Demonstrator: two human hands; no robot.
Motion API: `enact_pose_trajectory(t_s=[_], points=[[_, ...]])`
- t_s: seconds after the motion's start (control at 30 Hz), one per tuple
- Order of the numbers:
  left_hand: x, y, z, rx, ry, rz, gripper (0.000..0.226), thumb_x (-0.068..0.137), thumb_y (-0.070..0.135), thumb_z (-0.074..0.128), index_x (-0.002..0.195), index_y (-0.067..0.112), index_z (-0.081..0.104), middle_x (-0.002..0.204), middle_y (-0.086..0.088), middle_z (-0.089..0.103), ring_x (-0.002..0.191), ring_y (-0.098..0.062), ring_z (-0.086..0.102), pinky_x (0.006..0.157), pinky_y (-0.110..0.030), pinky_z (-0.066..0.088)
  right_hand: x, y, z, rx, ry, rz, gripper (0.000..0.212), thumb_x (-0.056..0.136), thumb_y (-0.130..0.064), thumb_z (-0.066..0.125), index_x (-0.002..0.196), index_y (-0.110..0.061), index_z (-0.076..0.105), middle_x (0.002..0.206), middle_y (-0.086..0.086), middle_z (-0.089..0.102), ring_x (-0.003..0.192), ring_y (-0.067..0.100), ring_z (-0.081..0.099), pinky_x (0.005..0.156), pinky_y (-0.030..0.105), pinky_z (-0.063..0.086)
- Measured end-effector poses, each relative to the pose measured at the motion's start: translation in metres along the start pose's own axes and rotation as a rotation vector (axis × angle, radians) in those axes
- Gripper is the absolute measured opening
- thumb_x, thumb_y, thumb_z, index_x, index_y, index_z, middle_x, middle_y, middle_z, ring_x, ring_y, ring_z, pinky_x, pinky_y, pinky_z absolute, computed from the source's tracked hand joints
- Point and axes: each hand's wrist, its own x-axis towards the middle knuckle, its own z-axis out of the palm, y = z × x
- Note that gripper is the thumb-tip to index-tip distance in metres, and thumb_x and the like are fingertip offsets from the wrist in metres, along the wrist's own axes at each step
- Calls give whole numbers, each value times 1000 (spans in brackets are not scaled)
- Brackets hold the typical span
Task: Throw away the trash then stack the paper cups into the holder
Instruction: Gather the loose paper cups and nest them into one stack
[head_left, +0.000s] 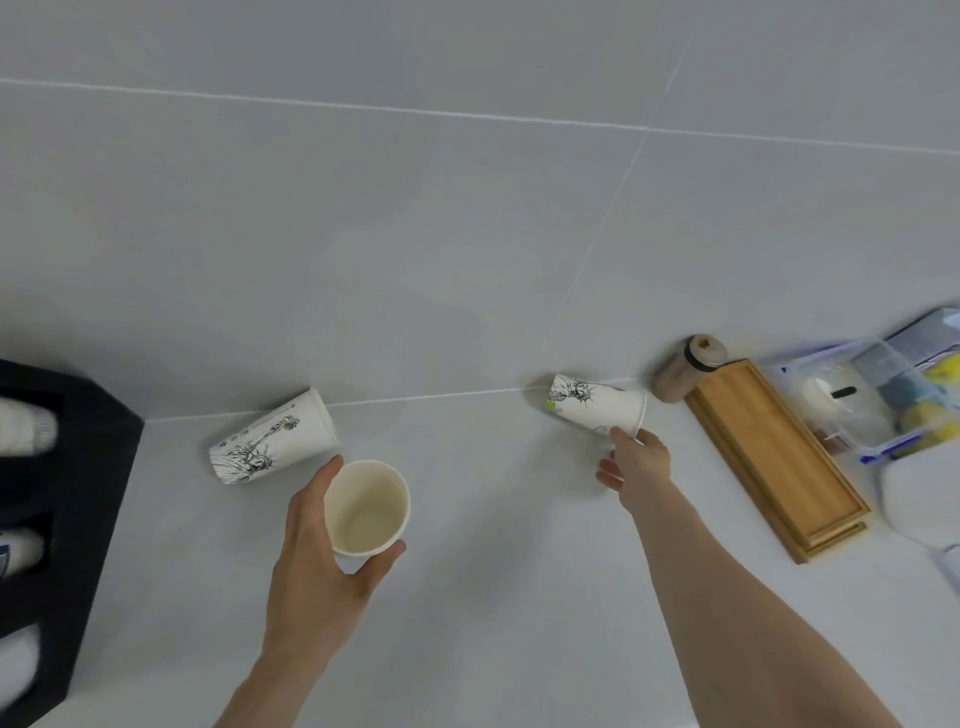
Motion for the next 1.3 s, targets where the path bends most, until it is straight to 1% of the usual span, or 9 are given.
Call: enact_pose_trajectory(t_s=[0.1, 0.23, 0.33, 0.43, 0.6, 0.73, 0.9, 1.1, 1.3], points=[[2, 2, 2, -8, -4, -19, 103, 65, 30, 93, 148, 40, 32, 136, 33, 35, 110, 15, 39, 92, -33, 42, -6, 7, 7, 34, -17, -40, 30, 100, -20, 59, 124, -4, 63, 89, 14, 60, 74, 30, 58, 59, 37, 57], [1, 3, -1, 15, -19, -35, 104, 65, 32, 92, 147, 43, 30, 132, 48, 31, 110, 26, 38, 91, -28, 41, -54, 8, 20, 57, -80, -196, 16, 100, -28, 54, 98, -13, 59, 98, 13, 61, 81, 28, 62, 66, 39, 57], [-2, 4, -4, 25, -22, -21, 103, 66, 33, 91, 147, 44, 29, 134, 49, 29, 112, 34, 34, 91, -24, 39, -116, 4, 25, 35, -225, -370, 25, 104, -36, 51, 99, -13, 59, 103, 9, 66, 91, 25, 70, 78, 44, 61], [-7, 4, -7, 32, -26, -10, 104, 67, 34, 91, 148, 44, 27, 136, 47, 29, 113, 32, 35, 91, -22, 40, -177, 5, 21, -32, -407, -570, 33, 108, -39, 46, 98, -12, 61, 102, 6, 72, 94, 21, 75, 76, 39, 63], [-24, 1, -19, 8, 6, -18, 113, 63, 33, 92, 149, 46, 20, 137, 44, 35, 117, 10, 48, 89, -23, 43, -238, 22, 13, -267, -587, -967, 31, 97, -51, 49, 95, -22, 62, 92, -11, 69, 90, 15, 69, 75, 30, 60], [-44, -7, -39, -12, 34, -7, 124, 57, 30, 95, 144, 60, 11, 140, 31, 49, 125, 1, 54, 89, -26, 50, -256, 48, 17, -511, -681, -1254, 45, 98, -57, 51, 117, -20, 67, 111, -9, 66, 97, 10, 67, 77, 30, 59], [-66, -21, -62, 0, 122, -15, 132, 52, 34, 97, 141, 67, 6, 135, 29, 49, 120, -6, 56, 86, -29, 51, -283, 74, 34, -482, -850, -931, 64, 92, -63, 55, 151, -42, 45, 133, -21, 62, 116, 2, 65, 84, 17, 57], [-74, -40, -82, 1, 162, -43, 130, 52, 43, 96, 146, 60, 9, 132, 34, 49, 112, 4, 55, 84, -20, 47, -299, 110, 75, -527, -910, -795, 46, 97, -27, 70, 140, -37, 57, 128, -13, 68, 107, -5, 68, 74, 17, 60], [-71, -57, -91, 49, 176, -39, 110, 56, 42, 95, 145, 47, 29, 131, 42, 38, 110, 6, 50, 81, -3, 40, -301, 119, 94, -542, -905, -762, 43, 95, -24, 71, 136, -33, 63, 123, -17, 71, 103, -7, 69, 74, 16, 58]])
